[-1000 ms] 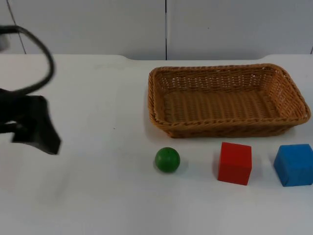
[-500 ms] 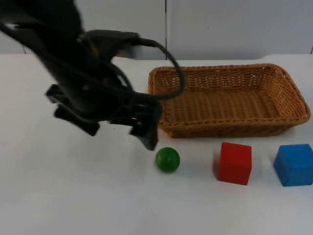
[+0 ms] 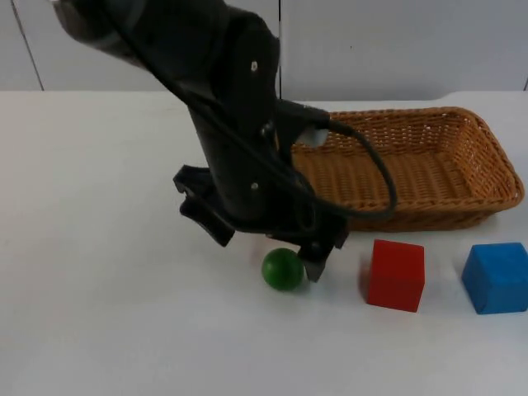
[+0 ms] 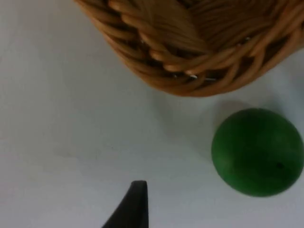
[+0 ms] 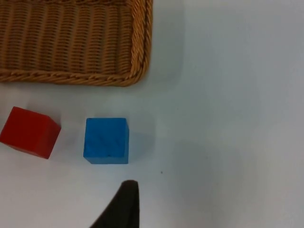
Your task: Place all geometric objects except the red cube into the basket.
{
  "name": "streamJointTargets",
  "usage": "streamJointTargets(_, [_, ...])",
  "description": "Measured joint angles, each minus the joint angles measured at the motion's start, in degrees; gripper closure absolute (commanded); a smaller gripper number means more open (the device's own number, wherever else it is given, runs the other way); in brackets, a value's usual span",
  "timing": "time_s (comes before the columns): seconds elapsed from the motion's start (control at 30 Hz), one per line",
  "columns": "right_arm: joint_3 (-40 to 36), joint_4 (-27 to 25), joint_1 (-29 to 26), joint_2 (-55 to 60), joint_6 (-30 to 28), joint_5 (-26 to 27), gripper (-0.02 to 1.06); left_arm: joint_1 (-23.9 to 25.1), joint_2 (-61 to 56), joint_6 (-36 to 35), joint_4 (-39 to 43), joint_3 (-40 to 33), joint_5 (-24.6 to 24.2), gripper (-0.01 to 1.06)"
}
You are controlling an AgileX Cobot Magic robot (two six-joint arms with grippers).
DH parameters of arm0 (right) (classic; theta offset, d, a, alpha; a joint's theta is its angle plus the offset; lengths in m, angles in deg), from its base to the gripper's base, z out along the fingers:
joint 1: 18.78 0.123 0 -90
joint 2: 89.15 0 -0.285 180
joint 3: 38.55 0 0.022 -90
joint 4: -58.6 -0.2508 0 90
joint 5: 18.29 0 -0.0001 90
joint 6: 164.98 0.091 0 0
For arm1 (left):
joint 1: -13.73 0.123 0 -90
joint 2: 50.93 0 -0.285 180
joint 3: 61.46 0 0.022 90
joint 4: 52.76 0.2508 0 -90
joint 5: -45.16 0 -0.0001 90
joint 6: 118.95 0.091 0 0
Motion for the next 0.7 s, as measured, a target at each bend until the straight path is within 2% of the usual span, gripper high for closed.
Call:
streamJointTargets(0.2, [0.0,-0.3,0.0,0.1,0.1,0.3,-0.01,0.0,2.4,-0.6,-0.4,0.0,2.8,0.08])
streamJointTargets(0.33, [0.0,-0.3,0.0,0.1,0.2,0.4,-0.01,0.0,2.9,-0.8,-1.1,0.0,5.4,0.14])
streamJointTargets(0.47, [0.0,-0.4,0.0,0.1,0.2,0.4,-0.01,0.0,2.9,-0.9,-1.4,0.0,6.2,0.40])
streamJointTargets(0.5, [0.0,-0.4,0.0,0.1,0.2,0.4,-0.01,0.0,2.9,-1.0,-1.5,0.0,6.3,0.40])
streamJointTargets(0.53, [0.0,-0.4,0.0,0.1,0.2,0.6,-0.01,0.0,2.9,-1.0,-1.5,0.0,6.3,0.52])
streamJointTargets(0.6, [0.0,-0.4,0.0,0.1,0.2,0.5,-0.01,0.0,2.9,-1.0,-1.7,0.0,6.3,0.63])
streamJointTargets(0.63, [0.0,-0.4,0.0,0.1,0.2,0.7,-0.01,0.0,2.9,-1.0,-1.7,0.0,6.3,0.63])
streamJointTargets(0.7, [0.0,-0.4,0.0,0.1,0.2,0.7,-0.01,0.0,2.9,-1.0,-1.7,0.0,6.3,0.73])
